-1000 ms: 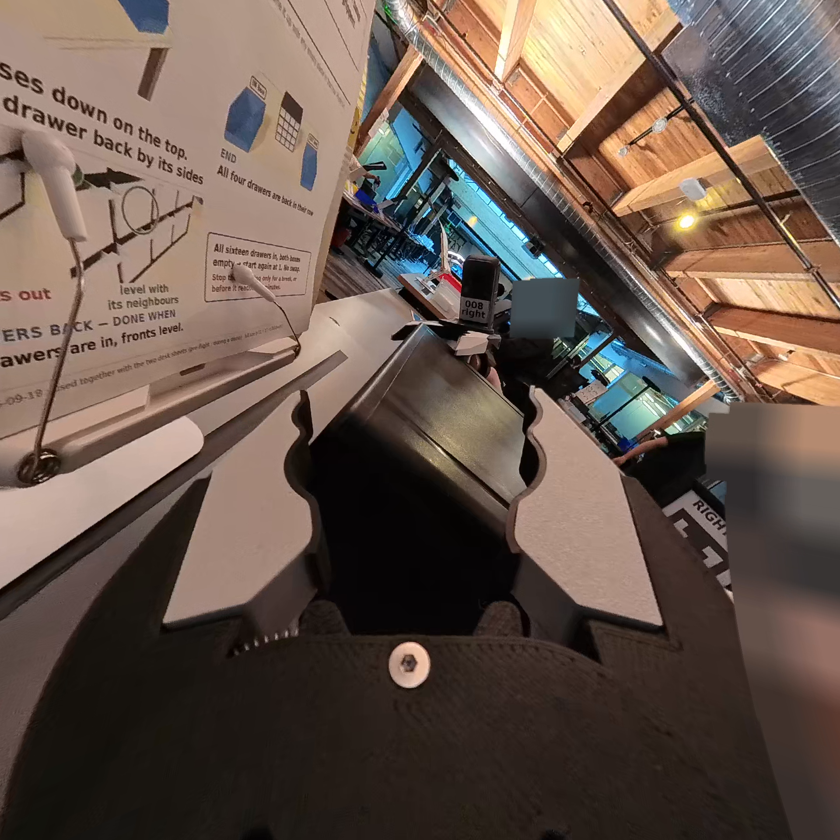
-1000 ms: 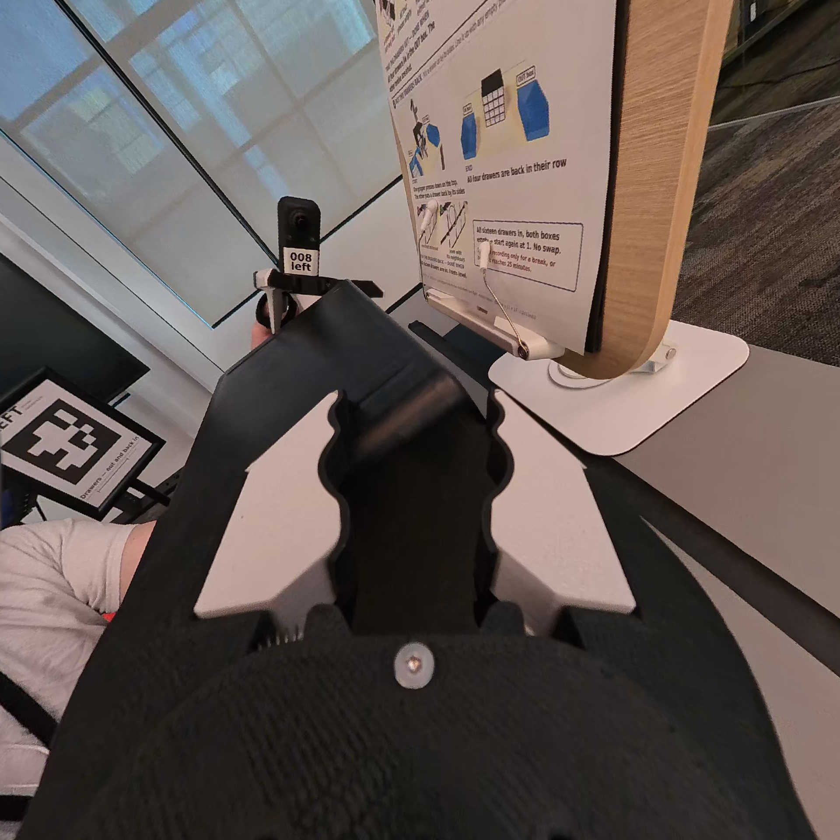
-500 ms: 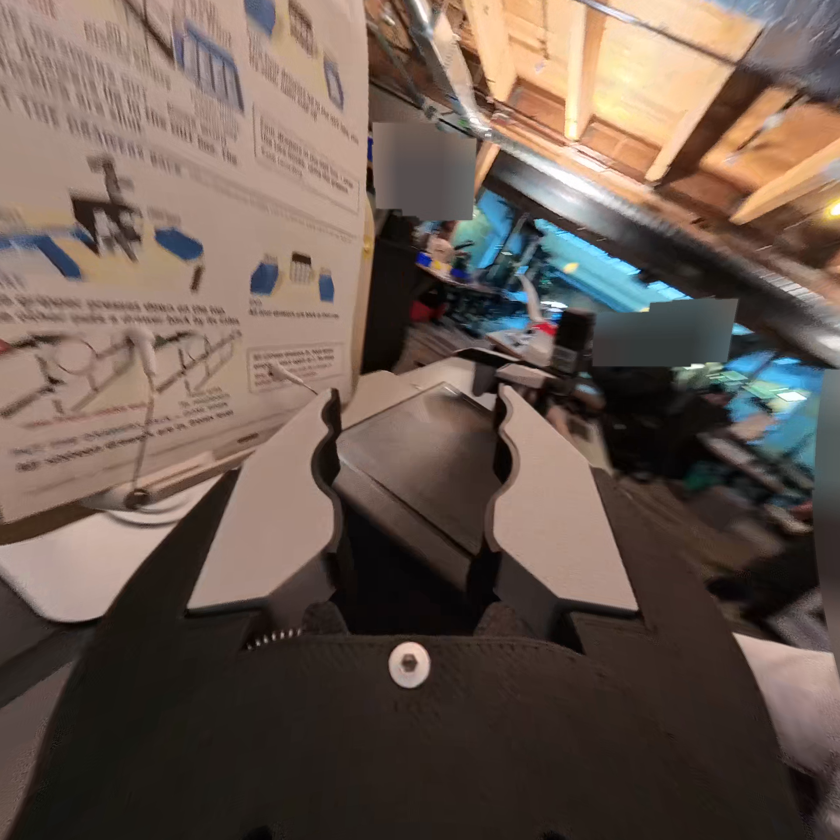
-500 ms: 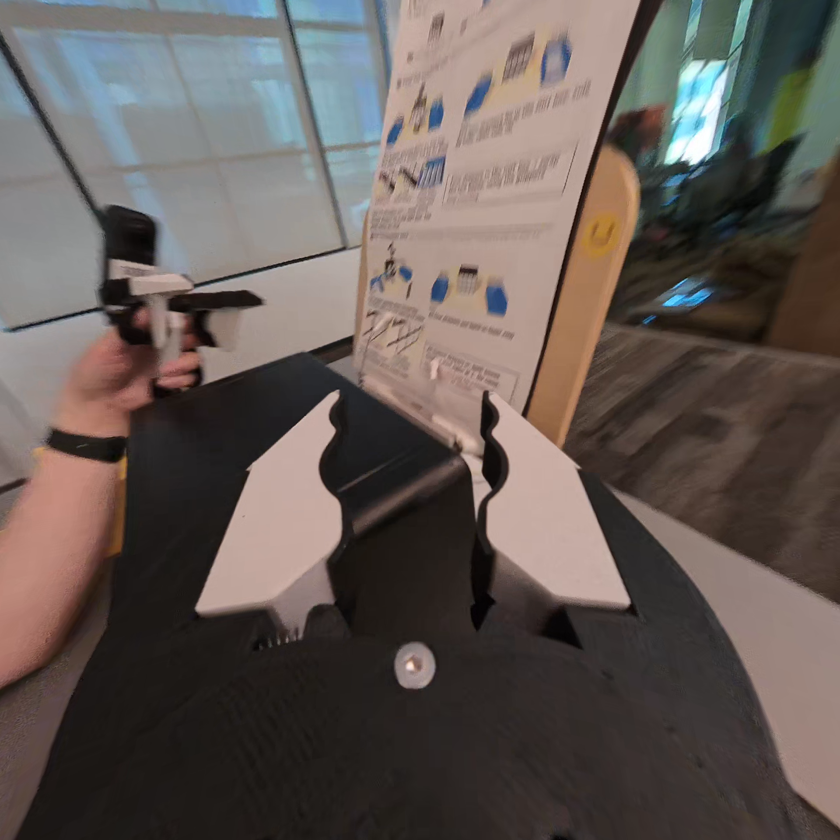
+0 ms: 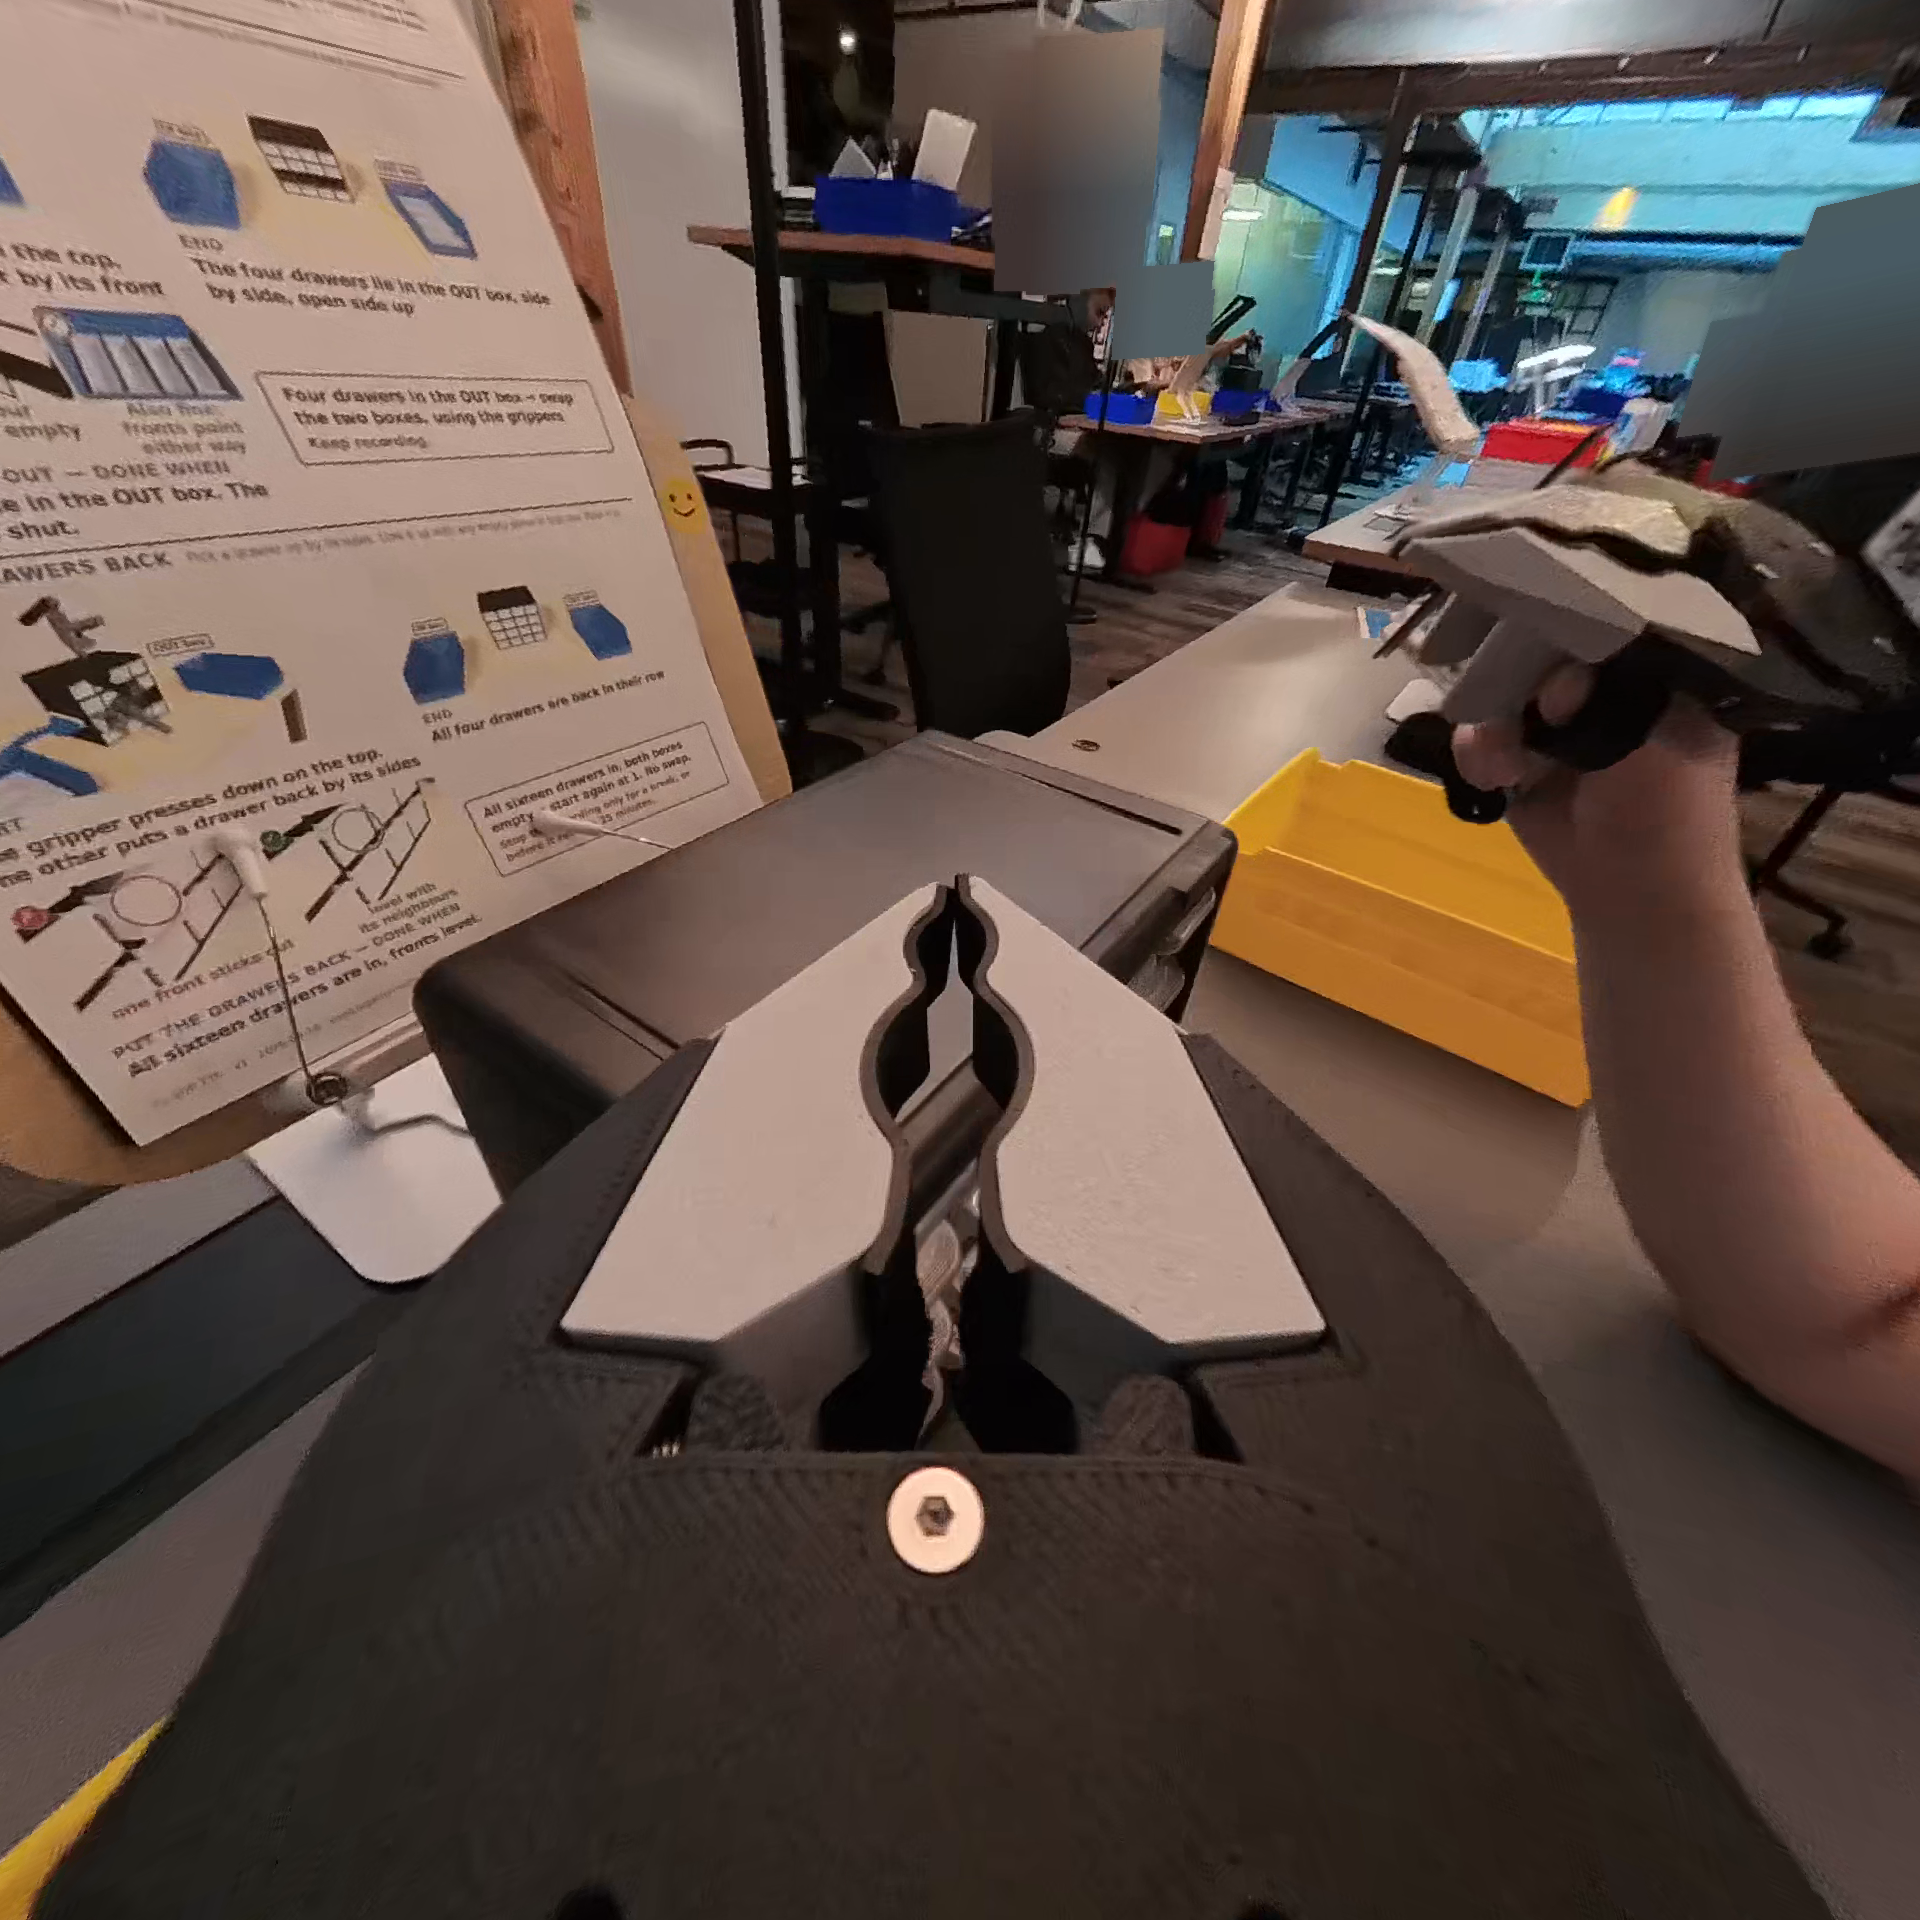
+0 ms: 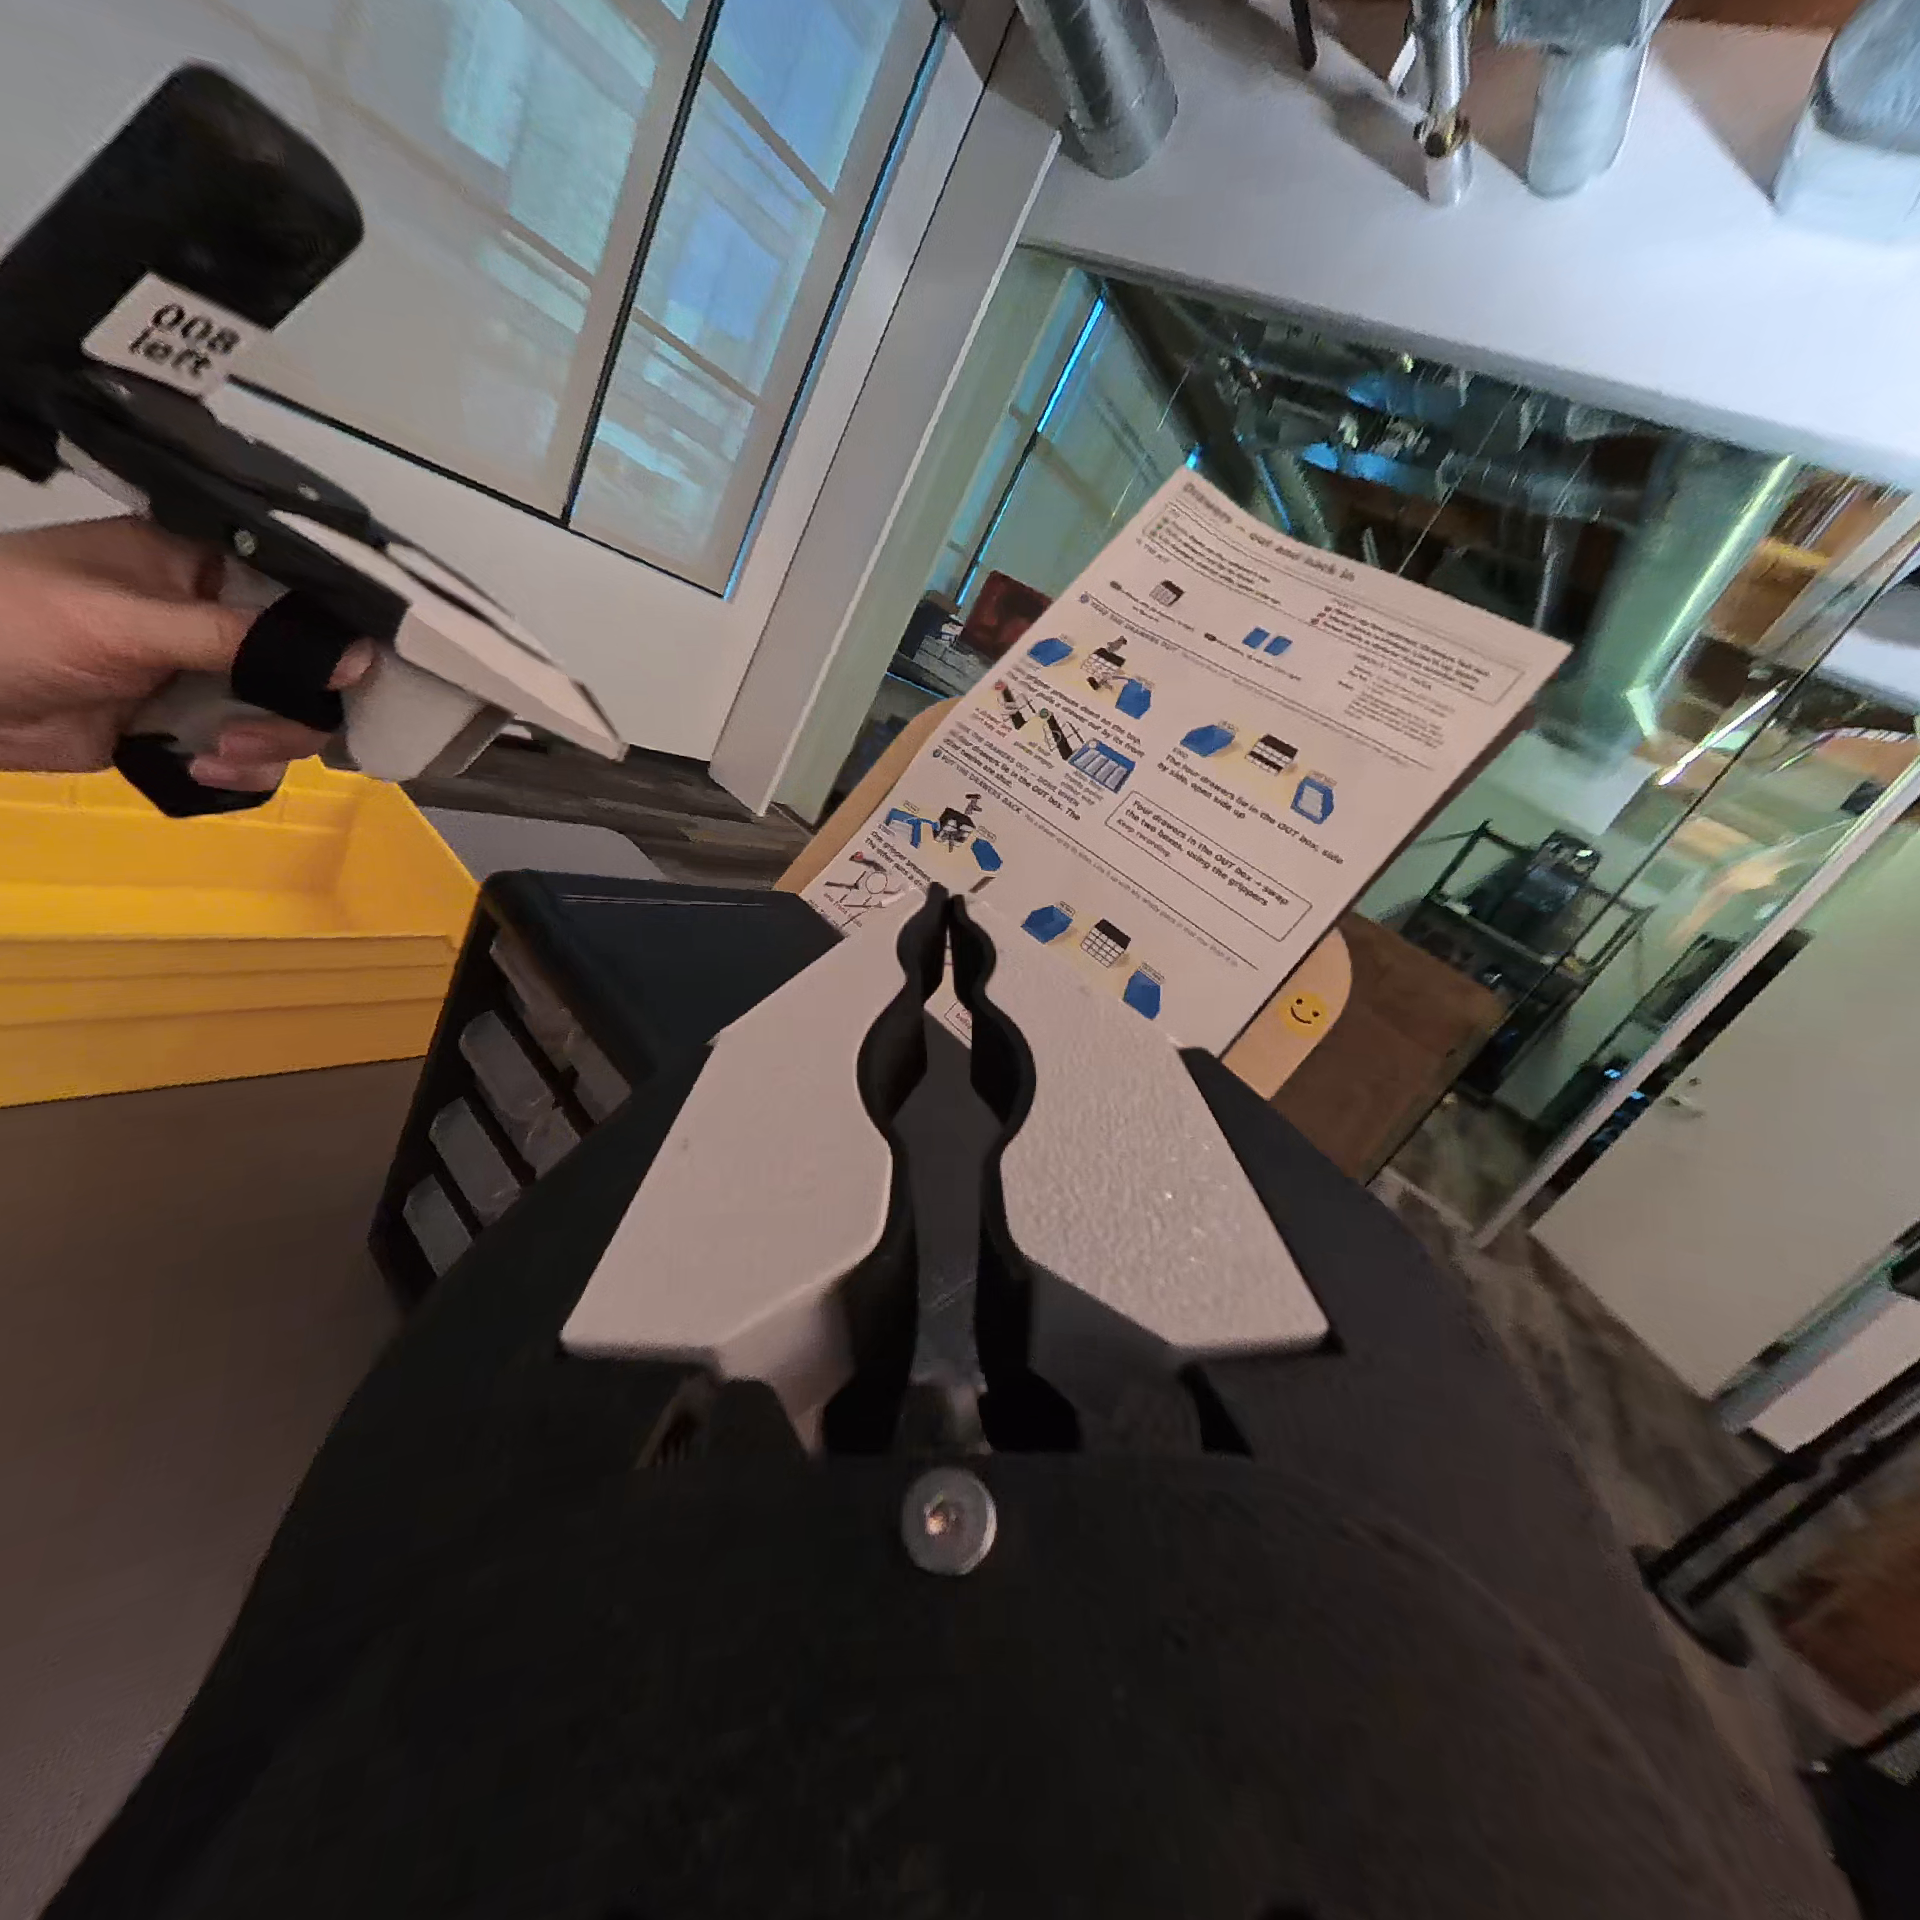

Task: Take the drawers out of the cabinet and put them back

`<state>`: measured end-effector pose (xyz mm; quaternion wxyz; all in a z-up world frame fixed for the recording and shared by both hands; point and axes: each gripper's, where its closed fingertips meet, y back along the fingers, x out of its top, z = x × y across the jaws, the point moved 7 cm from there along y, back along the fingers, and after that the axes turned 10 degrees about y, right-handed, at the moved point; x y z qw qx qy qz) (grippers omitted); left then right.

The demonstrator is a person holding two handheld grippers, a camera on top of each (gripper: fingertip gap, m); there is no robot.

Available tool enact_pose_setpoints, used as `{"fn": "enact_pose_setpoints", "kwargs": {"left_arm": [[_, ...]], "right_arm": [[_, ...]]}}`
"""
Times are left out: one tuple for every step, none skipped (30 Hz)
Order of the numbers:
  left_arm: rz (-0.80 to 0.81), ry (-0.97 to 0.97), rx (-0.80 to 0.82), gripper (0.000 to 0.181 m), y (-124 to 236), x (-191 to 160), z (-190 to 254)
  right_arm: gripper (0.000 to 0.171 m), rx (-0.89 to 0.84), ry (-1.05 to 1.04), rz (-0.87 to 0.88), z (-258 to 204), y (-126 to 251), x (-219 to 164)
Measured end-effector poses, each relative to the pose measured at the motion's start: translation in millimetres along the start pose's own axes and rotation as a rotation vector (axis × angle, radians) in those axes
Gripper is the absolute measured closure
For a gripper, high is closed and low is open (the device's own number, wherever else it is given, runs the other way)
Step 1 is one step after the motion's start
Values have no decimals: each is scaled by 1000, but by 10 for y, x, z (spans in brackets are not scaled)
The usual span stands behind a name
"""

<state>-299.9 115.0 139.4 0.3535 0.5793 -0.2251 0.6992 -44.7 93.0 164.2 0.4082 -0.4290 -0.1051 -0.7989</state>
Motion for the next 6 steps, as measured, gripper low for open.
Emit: {"fn": "enact_pose_setpoints", "kwargs": {"left_arm": [[4,-9,33,181,10,-12,19],[9,-20,74,181,15,-30,20],[4,-38,117,181,13,-59,7],[-7,-60,160,181,9,-87,-15],[-13,-74,193,181,3,-108,-37],[-25,-81,201,181,-9,-135,-45]], "right_arm": [[171,-8,25,3,-126,-10,-1],[171,-20,62,4,-264,-27,-17],[171,-35,118,-7,-414,-57,-46],[171,-55,179,-24,-573,-95,-81],[171,-62,245,-40,-751,-142,-116],[171,-56,309,-55,-943,-195,-151]]}}
